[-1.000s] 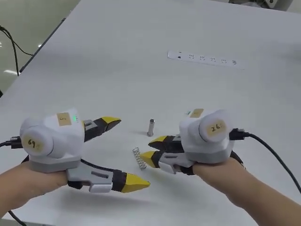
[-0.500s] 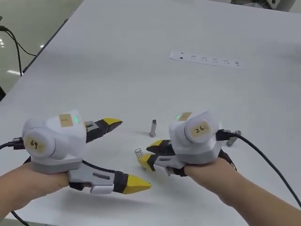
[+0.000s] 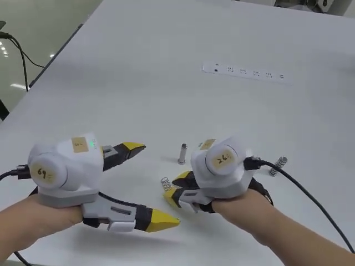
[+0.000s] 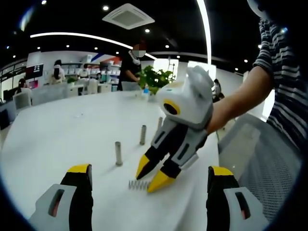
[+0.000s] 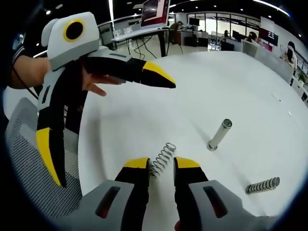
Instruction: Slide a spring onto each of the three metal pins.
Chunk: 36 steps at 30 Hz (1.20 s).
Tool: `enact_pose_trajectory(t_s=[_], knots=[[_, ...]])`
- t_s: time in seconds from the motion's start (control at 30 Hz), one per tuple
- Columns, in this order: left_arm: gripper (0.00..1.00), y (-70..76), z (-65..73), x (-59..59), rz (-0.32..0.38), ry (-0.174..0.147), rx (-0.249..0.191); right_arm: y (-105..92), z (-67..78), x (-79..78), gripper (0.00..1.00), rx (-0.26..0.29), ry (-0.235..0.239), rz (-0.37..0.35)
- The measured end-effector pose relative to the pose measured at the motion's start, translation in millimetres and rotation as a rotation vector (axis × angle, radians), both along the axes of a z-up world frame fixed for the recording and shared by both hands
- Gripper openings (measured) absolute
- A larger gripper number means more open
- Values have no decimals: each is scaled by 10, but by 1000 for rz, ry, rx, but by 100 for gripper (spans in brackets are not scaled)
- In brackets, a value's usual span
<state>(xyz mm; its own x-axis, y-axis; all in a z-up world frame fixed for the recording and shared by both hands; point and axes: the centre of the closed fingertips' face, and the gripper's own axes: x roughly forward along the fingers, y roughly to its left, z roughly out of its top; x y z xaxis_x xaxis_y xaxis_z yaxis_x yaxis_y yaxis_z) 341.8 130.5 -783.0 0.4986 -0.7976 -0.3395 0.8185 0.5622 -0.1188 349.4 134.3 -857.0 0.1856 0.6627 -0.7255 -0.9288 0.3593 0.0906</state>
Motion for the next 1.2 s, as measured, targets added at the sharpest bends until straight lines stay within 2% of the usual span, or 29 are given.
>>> enact_pose_trajectory(t_s=[0.3, 0.43, 0.53, 0.73, 1.0, 1.2], knots=[[97, -5, -12, 12, -4, 2, 0, -17, -39, -16, 14, -11, -4, 19], [97, -5, -23, 16, -3, 5, 0, -26, -39, -17, 12, -15, -18, 31], [97, -4, -35, 18, -4, 6, 2, -26, -42, -25, 8, -20, -53, 62], [97, -13, -37, 13, -8, 8, 2, -9, -41, -35, 8, -22, -53, 76], [97, -27, -39, 13, -13, 8, 3, -71, 71, 13, 8, 1, -61, 64], [97, -63, -21, 24, -16, 3, 3, -211, 134, 61, 8, -1, -81, 62]])
